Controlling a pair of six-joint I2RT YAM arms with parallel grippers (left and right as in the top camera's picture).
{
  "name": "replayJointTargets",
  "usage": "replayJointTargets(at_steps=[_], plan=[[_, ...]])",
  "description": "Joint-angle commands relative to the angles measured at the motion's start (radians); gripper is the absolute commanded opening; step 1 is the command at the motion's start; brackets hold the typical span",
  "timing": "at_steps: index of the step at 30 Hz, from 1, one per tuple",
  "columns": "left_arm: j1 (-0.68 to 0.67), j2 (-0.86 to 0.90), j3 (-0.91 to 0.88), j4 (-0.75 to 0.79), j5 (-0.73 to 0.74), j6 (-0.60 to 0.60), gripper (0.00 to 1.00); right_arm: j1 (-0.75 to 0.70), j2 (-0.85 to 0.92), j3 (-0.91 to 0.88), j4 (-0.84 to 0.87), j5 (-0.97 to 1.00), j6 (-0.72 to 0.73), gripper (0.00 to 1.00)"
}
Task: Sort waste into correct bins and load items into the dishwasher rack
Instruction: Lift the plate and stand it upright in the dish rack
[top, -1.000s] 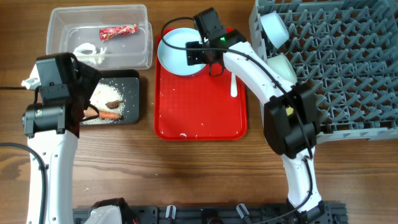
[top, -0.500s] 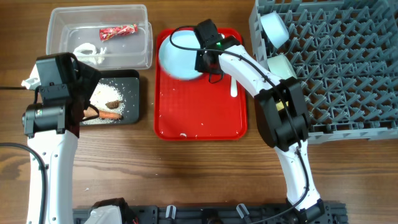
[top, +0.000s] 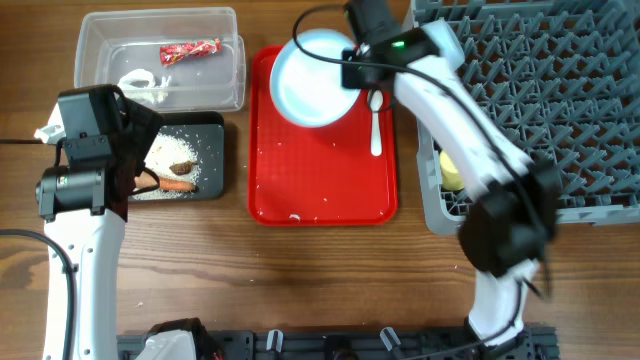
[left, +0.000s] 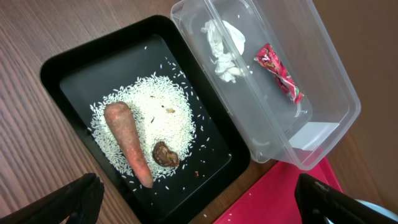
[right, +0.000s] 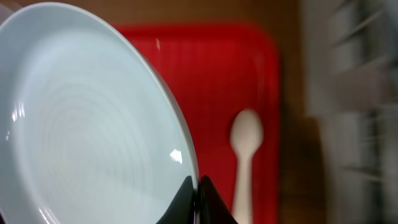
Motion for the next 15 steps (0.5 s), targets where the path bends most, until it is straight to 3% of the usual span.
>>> replayJointTargets(at_steps=[1, 5, 7, 9, 11, 13, 15], plan=[[-0.001, -0.005, 0.015, -0.001, -0.006, 0.009, 1.00, 0.000, -0.229, 0.005, 0.000, 0.312, -0.152, 0.05], [-0.001, -0.005, 0.014, -0.001, -0.006, 0.009, 1.00, -0.005, -0.322, 0.005, -0.003, 0.872, -0.331, 0.04], [-0.001, -0.005, 0.014, -0.001, -0.006, 0.009, 1.00, -0.040, -0.319, 0.003, -0.001, 1.019, -0.348, 0.04], [-0.001, -0.005, 0.015, -0.001, -0.006, 0.009, 1.00, -0.090, -0.319, 0.003, 0.029, 1.018, -0.363, 0.04], [-0.001, -0.005, 0.015, -0.001, -0.006, 0.009, 1.00, -0.175, -0.310, 0.003, 0.102, 1.007, -0.493, 0.04], [-0.001, -0.005, 0.015, -0.001, -0.006, 0.009, 1.00, -0.266, -0.278, 0.003, 0.166, 0.943, -0.743, 0.04], [-0.001, -0.005, 0.015, -0.001, -0.006, 0.009, 1.00, -0.316, -0.246, 0.003, 0.182, 0.895, -0.843, 0.04]])
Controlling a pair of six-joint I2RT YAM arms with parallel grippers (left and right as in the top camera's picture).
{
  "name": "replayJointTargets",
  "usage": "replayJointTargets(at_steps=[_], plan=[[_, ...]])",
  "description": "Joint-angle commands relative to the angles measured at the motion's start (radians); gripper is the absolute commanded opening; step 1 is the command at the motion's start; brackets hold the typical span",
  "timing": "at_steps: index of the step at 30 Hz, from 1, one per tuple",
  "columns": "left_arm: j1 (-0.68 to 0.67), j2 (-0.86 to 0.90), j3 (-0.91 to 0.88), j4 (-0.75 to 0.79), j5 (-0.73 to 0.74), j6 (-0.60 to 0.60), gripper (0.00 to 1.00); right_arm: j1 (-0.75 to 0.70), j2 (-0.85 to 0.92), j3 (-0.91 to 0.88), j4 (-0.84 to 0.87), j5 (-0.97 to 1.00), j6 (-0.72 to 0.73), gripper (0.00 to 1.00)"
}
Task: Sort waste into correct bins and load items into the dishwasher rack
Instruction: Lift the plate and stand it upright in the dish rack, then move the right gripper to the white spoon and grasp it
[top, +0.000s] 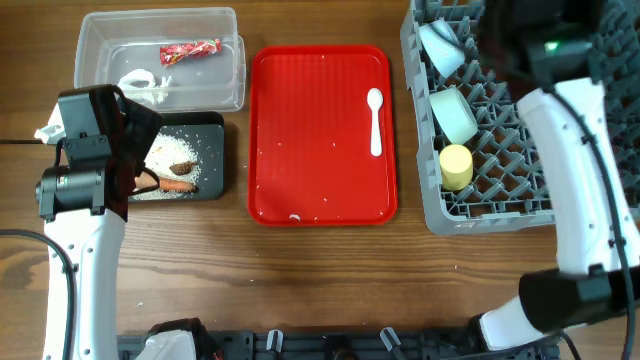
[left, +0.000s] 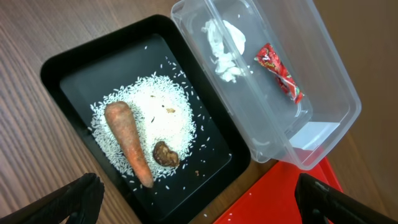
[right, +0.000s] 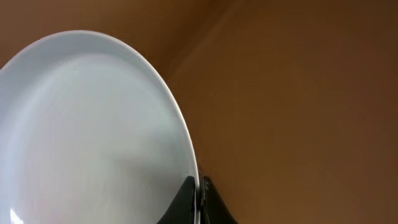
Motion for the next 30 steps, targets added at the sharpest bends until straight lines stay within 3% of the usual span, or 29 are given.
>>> replayJointTargets(at_steps=[1, 4, 9, 19, 20, 21, 22, 27, 30], plan=[[-0.001, -0.005, 0.015, 0.000, -0.006, 0.009, 1.00, -0.085, 0.087, 0.002, 0.036, -0.082, -0.275, 0.04], [-0.001, -0.005, 0.015, 0.000, -0.006, 0.009, 1.00, -0.118, 0.163, 0.002, 0.129, -0.180, -0.422, 0.04], [-0.001, -0.005, 0.015, 0.000, -0.006, 0.009, 1.00, -0.117, 0.242, 0.002, 0.172, -0.353, -0.548, 0.04], [-0.001, -0.005, 0.015, 0.000, -0.006, 0.009, 1.00, -0.125, 0.363, 0.002, 0.216, -0.373, -0.549, 0.04], [-0.001, -0.005, 0.015, 0.000, -0.006, 0.009, 1.00, -0.126, 0.363, 0.002, 0.227, -0.394, -0.547, 0.22], [-0.001, -0.005, 0.015, 0.000, -0.006, 0.009, 1.00, -0.124, 0.363, 0.002, 0.239, -0.402, -0.512, 0.70], [-0.001, -0.005, 0.015, 0.000, -0.006, 0.009, 1.00, -0.120, 0.360, 0.003, 0.247, -0.401, -0.441, 0.99], [-0.001, -0.005, 0.015, 0.000, -0.006, 0.009, 1.00, -0.060, 0.257, 0.003, 0.249, -0.422, -0.169, 1.00], [-0.001, -0.005, 0.015, 0.000, -0.006, 0.009, 1.00, 0.056, 0.145, 0.003, 0.116, -0.569, 0.035, 1.00]])
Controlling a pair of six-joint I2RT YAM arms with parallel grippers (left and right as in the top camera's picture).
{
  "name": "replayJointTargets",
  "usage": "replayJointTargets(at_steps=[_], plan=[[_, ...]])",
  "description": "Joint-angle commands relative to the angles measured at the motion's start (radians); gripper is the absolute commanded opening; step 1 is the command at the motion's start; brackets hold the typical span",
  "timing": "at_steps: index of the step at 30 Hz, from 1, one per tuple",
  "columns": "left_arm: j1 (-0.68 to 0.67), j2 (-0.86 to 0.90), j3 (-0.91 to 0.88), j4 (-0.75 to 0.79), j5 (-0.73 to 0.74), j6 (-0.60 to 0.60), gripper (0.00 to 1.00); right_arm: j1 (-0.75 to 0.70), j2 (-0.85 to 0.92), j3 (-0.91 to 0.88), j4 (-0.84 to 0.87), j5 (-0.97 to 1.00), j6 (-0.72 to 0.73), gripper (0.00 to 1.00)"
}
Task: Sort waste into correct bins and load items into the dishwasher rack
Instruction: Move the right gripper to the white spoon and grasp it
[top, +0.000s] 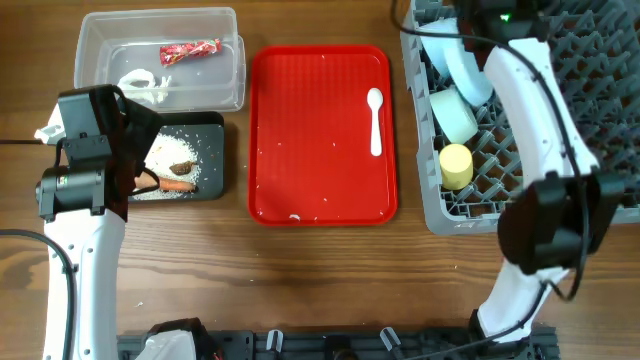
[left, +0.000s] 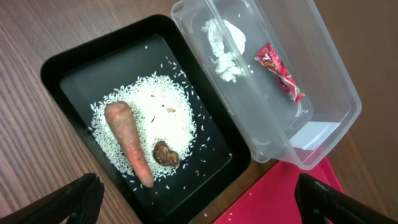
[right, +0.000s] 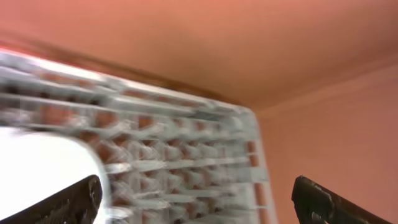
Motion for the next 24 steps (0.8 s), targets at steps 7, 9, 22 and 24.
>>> replayJointTargets(at_steps=[7, 9, 22, 24], plan=[[-0.001, -0.005, 0.015, 0.002, -0.006, 0.009, 1.00, 0.188, -0.130, 0.005, -0.313, -0.793, 0.374, 0.95], [-0.001, -0.005, 0.015, 0.002, -0.006, 0.009, 1.00, 0.190, -0.077, 0.004, -0.351, -0.842, 0.491, 0.87], [-0.001, -0.005, 0.015, 0.002, -0.006, 0.009, 1.00, 0.201, 0.239, 0.004, -0.470, -0.629, 0.834, 0.57], [-0.001, -0.005, 0.015, 0.002, -0.006, 0.009, 1.00, 0.201, 0.273, 0.004, -0.468, -0.597, 0.864, 0.54]])
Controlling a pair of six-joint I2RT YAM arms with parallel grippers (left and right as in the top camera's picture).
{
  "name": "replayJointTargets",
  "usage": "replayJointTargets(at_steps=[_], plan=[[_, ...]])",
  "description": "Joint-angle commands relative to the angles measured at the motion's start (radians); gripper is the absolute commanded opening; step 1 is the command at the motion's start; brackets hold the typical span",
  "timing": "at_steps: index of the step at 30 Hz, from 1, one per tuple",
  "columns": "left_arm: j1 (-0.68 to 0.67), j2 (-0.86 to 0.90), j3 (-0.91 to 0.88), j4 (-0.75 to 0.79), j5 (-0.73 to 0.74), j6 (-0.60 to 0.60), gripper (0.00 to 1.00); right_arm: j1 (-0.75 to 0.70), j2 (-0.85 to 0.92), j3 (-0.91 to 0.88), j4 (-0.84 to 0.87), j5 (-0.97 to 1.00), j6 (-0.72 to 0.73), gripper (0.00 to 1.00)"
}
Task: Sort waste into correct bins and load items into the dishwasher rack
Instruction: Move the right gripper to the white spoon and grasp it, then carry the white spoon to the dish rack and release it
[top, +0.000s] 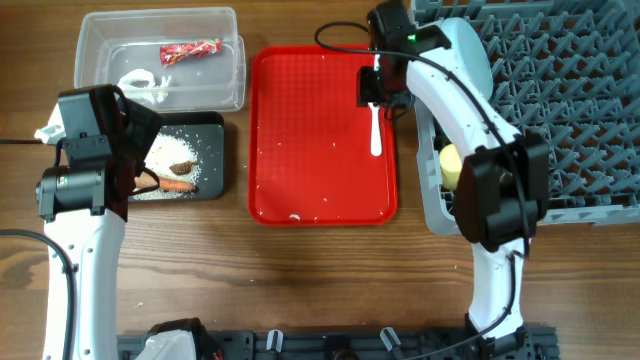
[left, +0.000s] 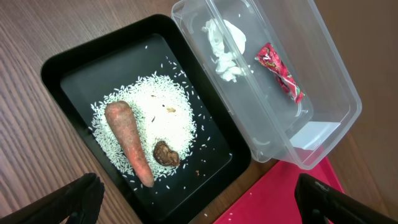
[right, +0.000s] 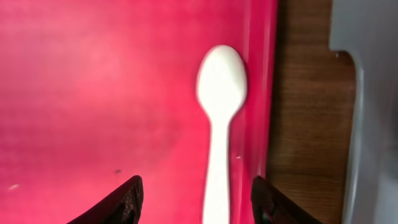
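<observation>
A white plastic spoon (right: 221, 87) lies along the right edge of the red tray (top: 310, 140), bowl end towards the back. My right gripper (right: 194, 186) hovers open just above it, one finger on either side of the handle and nothing held. At the left, my left gripper (left: 198, 186) hangs open and empty above the black tray (left: 68, 68), which holds rice, a carrot (left: 127, 140) and a brown scrap. The clear bin (left: 323, 81) holds a crumpled tissue (left: 227, 53) and a red wrapper (left: 280, 74). The grey dishwasher rack (top: 560, 110) stands at the right.
A yellow cup (top: 450, 165) shows in the rack's near left corner; my right arm hides the rest of that side. A few rice grains lie on the red tray. Bare wood table (top: 300, 280) stretches in front of the trays.
My right gripper has moved from over the rack's back left corner to the red tray, and now stands open over the spoon. The left arm has not moved.
My right gripper first held a white plate above the red tray's back edge. Then it held the plate up by the rack. After that the plate stood in the rack's left side and the gripper was open. It is now open over the spoon.
</observation>
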Motion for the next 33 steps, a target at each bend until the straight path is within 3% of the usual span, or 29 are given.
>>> replayJointTargets(at_steps=[1, 11, 21, 22, 24, 28, 33], plan=[[-0.001, -0.005, 0.015, 0.001, -0.006, 0.009, 1.00, 0.007, 0.063, 0.000, 0.008, 0.080, 0.069, 0.53], [-0.001, -0.005, 0.015, 0.001, -0.006, 0.009, 1.00, 0.007, 0.139, 0.000, 0.158, 0.084, 0.064, 0.41], [-0.001, -0.005, 0.015, 0.001, -0.006, 0.009, 1.00, 0.007, 0.205, 0.000, 0.245, 0.108, 0.098, 0.37], [-0.001, -0.005, 0.015, 0.001, -0.006, 0.009, 1.00, 0.007, 0.215, 0.000, 0.245, 0.104, 0.097, 0.36], [-0.001, -0.005, 0.015, 0.001, -0.006, 0.009, 1.00, 0.007, 0.218, 0.000, 0.241, 0.095, 0.097, 0.22], [-0.001, -0.005, 0.015, 0.001, -0.006, 0.009, 1.00, 0.007, 0.218, 0.001, 0.238, 0.035, 0.087, 0.04], [-0.001, -0.005, 0.015, 0.001, -0.006, 0.009, 1.00, 0.006, 0.093, 0.019, 0.167, -0.088, -0.021, 0.04]])
